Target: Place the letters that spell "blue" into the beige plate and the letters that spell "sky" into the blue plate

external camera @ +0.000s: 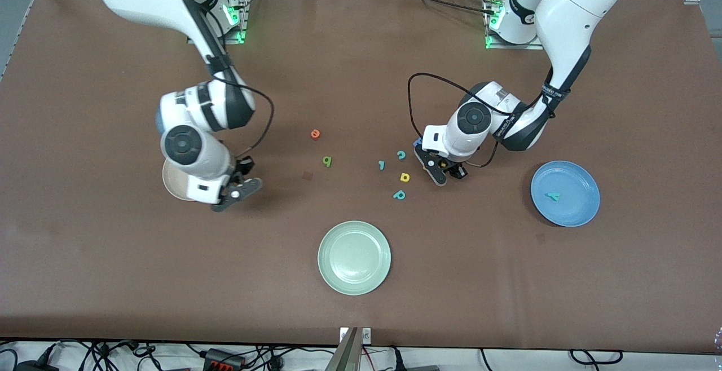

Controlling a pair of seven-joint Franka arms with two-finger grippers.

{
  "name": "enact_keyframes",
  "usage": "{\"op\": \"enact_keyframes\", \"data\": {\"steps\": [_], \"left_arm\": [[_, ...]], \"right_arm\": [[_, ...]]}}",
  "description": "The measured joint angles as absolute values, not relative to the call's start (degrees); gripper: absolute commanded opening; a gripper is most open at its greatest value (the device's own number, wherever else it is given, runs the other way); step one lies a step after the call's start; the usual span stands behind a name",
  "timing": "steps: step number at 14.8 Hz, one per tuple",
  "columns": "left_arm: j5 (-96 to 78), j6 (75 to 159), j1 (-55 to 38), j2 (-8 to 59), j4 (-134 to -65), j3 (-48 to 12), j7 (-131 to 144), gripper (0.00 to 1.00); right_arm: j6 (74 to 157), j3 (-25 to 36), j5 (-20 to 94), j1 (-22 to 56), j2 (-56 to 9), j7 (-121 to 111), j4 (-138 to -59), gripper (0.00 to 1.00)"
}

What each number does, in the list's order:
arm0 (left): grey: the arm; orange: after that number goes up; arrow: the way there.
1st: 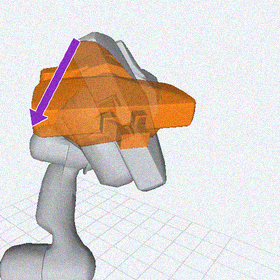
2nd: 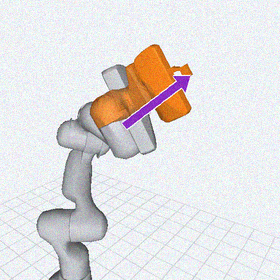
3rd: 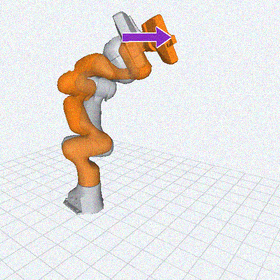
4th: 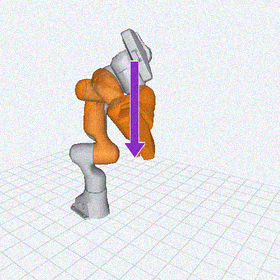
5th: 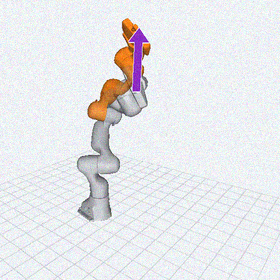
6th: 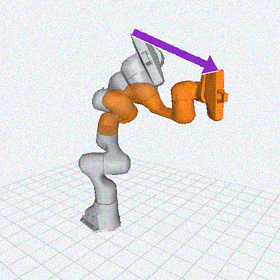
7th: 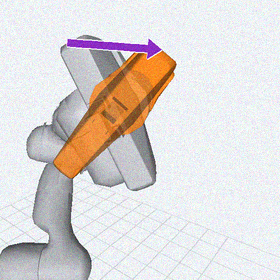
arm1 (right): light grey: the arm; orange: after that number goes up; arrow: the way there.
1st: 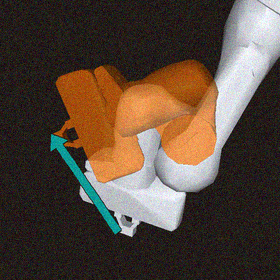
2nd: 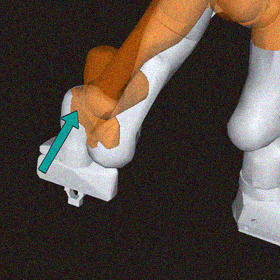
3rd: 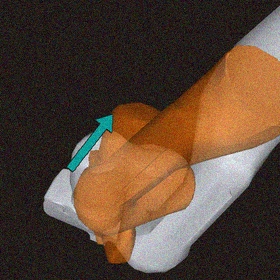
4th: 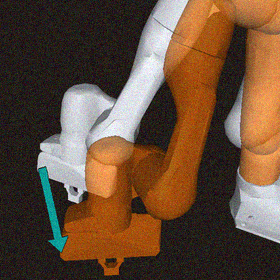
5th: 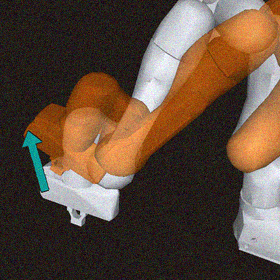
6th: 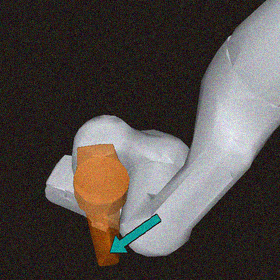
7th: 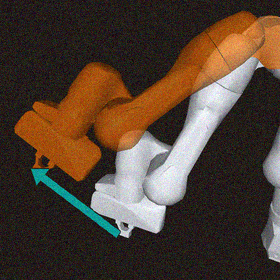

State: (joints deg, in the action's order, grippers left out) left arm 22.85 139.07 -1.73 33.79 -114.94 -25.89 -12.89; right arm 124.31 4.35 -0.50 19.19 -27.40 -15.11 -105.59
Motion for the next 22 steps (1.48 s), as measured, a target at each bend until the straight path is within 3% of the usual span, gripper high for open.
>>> {"op": "enact_keyframes", "data": {"steps": [4, 7, 8, 9, 10, 16, 19, 20, 21, 22], "left_arm": [[23.33, 120.52, -1.60, 30.01, -107.90, -25.95, -15.41, 0.03], [23.53, 115.04, 1.98, 28.09, -104.49, -25.64, -26.03, 0.03], [23.56, 114.97, 4.78, 28.08, -104.16, -25.53, -31.12, 0.03], [23.62, 115.00, 7.78, 28.17, -104.10, -25.39, -35.86, 0.03], [24.24, 115.26, 10.67, 28.30, -104.10, -25.21, -40.22, 0.03], [35.08, 120.55, 19.53, 30.85, -104.48, -24.92, -46.85, 0.05], [35.18, 124.23, 23.24, 32.54, -106.21, -24.87, -47.93, 0.10], [35.18, 125.04, 24.17, 32.82, -107.07, -24.90, -47.94, 0.28], [35.18, 125.51, 24.92, 32.88, -107.84, -24.96, -47.94, 0.73], [35.18, 125.74, 25.50, 32.88, -108.37, -25.11, -47.94, 1.00]], "right_arm": [[127.45, 4.49, -0.50, 12.15, -22.29, -15.12, -116.82, 0.00], [129.50, 4.49, -0.50, 9.50, -21.41, -15.11, -120.51, 0.00], [130.15, 4.47, -0.49, 9.42, -21.58, -15.11, -120.98, 0.16], [130.96, 4.31, -0.48, 9.42, -21.91, -15.07, -121.28, 0.61], [131.97, 4.11, -0.46, 9.43, -22.45, -14.89, -121.45, 1.00], [134.68, 2.95, -0.46, 10.76, -23.06, -14.29, -119.01, 1.00], [134.41, 2.43, -0.30, 17.65, -21.86, -7.80, -116.78, 1.00], [134.41, 2.28, -0.29, 20.91, -21.98, -3.65, -116.16, 1.00], [134.45, 2.19, -0.29, 24.19, -22.31, -0.03, -115.53, 1.00], [134.52, 2.13, -0.29, 27.33, -22.84, 2.59, -114.70, 1.00]]}}
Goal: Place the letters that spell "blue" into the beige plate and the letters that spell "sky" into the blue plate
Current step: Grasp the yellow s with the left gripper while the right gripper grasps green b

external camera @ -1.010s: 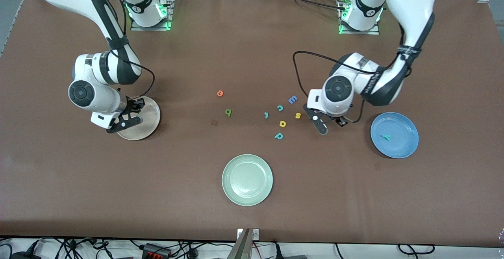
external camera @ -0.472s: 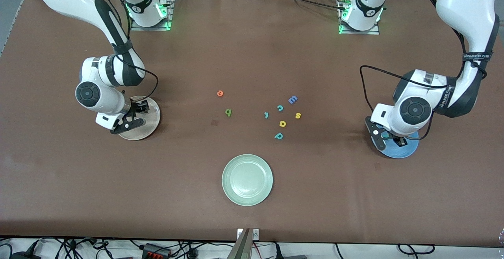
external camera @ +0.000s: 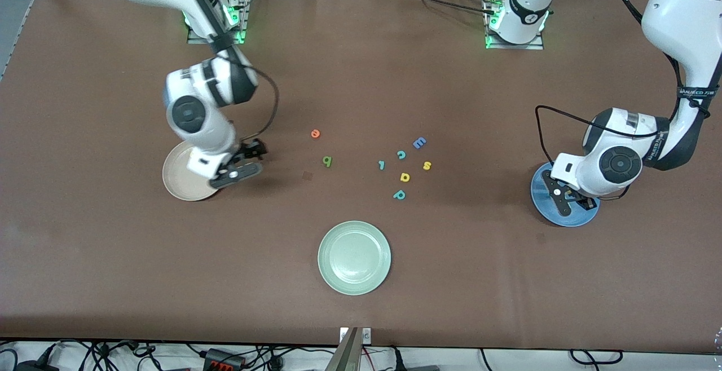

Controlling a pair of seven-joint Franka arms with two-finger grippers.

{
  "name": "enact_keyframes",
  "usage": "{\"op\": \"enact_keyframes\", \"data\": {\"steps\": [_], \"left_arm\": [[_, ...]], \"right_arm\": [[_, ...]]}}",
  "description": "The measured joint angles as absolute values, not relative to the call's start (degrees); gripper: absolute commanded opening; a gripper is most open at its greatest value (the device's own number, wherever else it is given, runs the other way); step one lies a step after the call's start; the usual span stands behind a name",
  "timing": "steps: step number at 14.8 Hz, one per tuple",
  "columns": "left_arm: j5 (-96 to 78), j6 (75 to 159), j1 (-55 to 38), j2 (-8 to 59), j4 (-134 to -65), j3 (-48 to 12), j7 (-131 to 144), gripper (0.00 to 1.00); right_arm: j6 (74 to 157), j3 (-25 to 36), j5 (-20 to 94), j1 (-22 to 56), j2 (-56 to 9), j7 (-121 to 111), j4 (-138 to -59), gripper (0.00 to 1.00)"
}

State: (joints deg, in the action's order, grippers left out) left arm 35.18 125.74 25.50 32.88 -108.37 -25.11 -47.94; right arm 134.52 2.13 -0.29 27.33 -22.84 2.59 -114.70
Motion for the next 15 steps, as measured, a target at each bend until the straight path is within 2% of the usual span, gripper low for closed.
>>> {"op": "enact_keyframes", "data": {"steps": [5, 10, 15], "left_arm": [[35.06, 125.39, 26.40, 32.62, -108.58, -27.98, -47.89, 1.00], [31.00, 120.37, 27.35, 32.46, -108.70, -36.06, -37.10, 1.00], [28.94, 120.40, 26.71, 33.49, -110.50, -44.74, -11.87, 1.00]], "right_arm": [[134.56, 2.06, 1.34, 36.29, -28.44, 14.37, -107.79, 1.00], [135.19, 2.06, 2.08, 39.92, -33.73, 44.34, -104.18, 1.00], [135.22, 2.06, 3.64, 41.06, -37.67, 55.83, -98.97, 1.00]]}}
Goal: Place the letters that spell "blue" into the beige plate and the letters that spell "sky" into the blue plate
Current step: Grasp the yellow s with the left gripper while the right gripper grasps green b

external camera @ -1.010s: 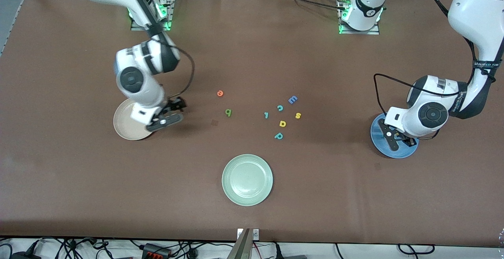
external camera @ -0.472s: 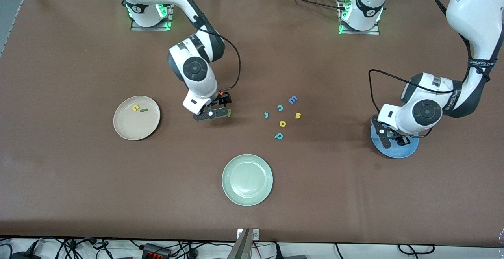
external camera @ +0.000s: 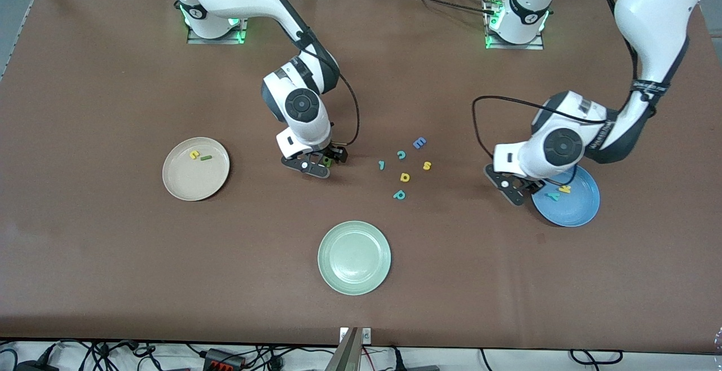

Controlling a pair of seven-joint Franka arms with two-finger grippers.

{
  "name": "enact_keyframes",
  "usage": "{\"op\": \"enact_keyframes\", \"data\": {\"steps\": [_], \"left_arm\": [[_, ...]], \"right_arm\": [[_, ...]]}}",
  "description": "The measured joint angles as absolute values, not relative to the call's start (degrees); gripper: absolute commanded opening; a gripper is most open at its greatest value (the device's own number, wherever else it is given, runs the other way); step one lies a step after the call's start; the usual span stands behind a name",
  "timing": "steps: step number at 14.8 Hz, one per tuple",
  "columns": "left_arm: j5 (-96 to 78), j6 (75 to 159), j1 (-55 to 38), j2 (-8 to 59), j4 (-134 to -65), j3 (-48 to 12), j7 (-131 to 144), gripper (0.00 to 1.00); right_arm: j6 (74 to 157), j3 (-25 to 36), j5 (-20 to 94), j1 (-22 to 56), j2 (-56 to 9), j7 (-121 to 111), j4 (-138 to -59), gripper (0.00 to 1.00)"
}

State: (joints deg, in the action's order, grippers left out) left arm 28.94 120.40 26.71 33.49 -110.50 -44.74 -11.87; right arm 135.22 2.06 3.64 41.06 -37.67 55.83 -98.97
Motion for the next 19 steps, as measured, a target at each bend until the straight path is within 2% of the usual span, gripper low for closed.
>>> {"op": "enact_keyframes", "data": {"steps": [1, 2, 5, 7, 8, 11, 13, 16, 17, 19], "left_arm": [[28.91, 121.41, 26.09, 34.11, -110.67, -46.25, -5.83, 1.00], [28.88, 122.62, 24.78, 34.70, -110.74, -47.17, 0.67, 1.00], [28.90, 125.26, 16.66, 35.79, -110.67, -47.60, 23.03, 1.00], [28.94, 128.06, 12.70, 36.47, -110.68, -47.52, 34.15, 1.00], [28.94, 128.88, 11.95, 36.90, -110.68, -47.48, 36.47, 1.00], [29.12, 130.28, 12.45, 38.19, -110.66, -46.74, 37.64, 0.84], [30.23, 130.84, 12.98, 39.10, -110.65, -46.37, 37.58, 0.73], [33.55, 132.60, 13.10, 40.73, -110.64, -46.35, 37.58, 0.69], [34.71, 132.78, 13.10, 41.14, -110.64, -46.35, 37.58, 0.69], [37.43, 132.85, 13.10, 41.96, -110.65, -46.34, 37.58, 0.68]], "right_arm": [[135.36, 2.07, 3.70, 41.28, -38.57, 56.62, -98.06, 1.00], [135.82, 2.08, 3.77, 41.41, -39.27, 56.96, -97.51, 0.90], [136.52, 2.08, 3.99, 41.67, -40.34, 57.10, -97.14, 0.73], [136.61, 2.08, 4.00, 41.85, -40.73, 57.11, -97.12, 0.67], [136.64, 2.08, 4.00, 41.90, -40.91, 57.11, -97.11, 0.61], [136.67, 2.08, 4.00, 41.95, -41.08, 57.11, -97.11, 0.59], [136.67, 2.09, 4.00, 41.96, -41.15, 57.11, -97.11, 0.47], [136.72, 2.31, 4.01, 41.95, -41.20, 57.11, -97.00, 0.20], [136.72, 2.38, 4.01, 41.93, -41.21, 57.11, -96.91, 0.15], [136.72, 2.49, 4.02, 41.85, -41.20, 57.07, -96.89, 0.12]]}}
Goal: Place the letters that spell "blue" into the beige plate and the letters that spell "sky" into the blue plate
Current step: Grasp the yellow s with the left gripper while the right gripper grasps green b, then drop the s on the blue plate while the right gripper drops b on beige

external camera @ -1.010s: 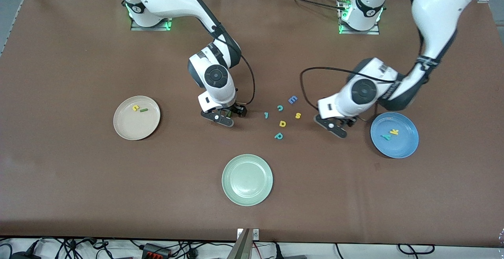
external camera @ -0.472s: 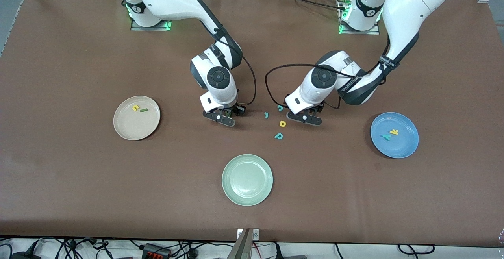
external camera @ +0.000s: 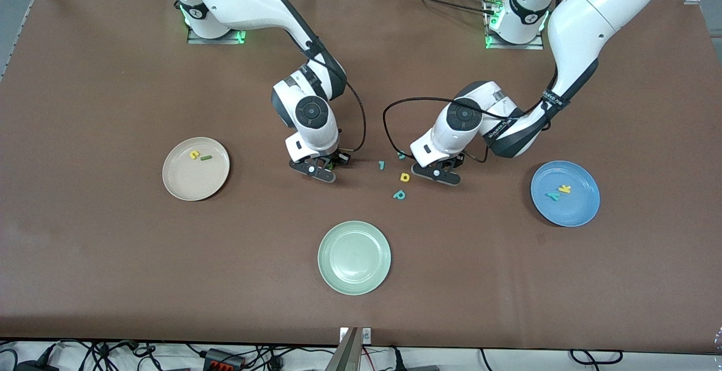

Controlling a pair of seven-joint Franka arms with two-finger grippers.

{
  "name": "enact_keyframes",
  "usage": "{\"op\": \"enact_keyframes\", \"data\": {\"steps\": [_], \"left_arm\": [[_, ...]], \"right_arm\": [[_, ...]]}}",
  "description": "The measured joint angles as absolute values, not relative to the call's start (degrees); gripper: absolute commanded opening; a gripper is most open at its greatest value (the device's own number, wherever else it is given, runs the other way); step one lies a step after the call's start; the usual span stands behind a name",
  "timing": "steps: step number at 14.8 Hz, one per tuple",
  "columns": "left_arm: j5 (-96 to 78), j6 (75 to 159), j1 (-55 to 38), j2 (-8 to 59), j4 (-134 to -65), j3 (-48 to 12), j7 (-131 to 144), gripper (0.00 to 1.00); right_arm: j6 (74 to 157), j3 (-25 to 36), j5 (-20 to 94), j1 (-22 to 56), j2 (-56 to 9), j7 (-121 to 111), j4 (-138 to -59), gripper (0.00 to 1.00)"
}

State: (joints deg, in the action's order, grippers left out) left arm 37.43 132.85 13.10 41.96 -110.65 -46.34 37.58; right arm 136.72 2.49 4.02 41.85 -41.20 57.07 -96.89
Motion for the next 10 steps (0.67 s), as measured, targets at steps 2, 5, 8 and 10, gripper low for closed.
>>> {"op": "enact_keyframes", "data": {"steps": [2, 5, 8, 10], "left_arm": [[39.91, 132.87, 13.10, 42.73, -110.64, -46.31, 37.58, 0.67], [43.03, 134.48, 13.09, 44.49, -110.64, -45.99, 37.58, 0.66], [43.80, 136.38, 13.09, 45.98, -110.63, -45.62, 37.58, 0.61], [43.92, 136.43, 13.12, 46.03, -110.54, -45.61, 37.56, 0.43]], "right_arm": [[136.72, 2.60, 4.01, 41.64, -41.19, 57.06, -96.81, 0.12], [136.33, 3.20, 4.01, 40.33, -40.02, 56.62, -95.91, 0.12], [128.48, 3.89, 3.99, 36.67, -36.23, 51.51, -95.42, 0.12], [121.94, 4.53, 3.93, 33.09, -33.43, 45.28, -95.84, 0.12]]}}
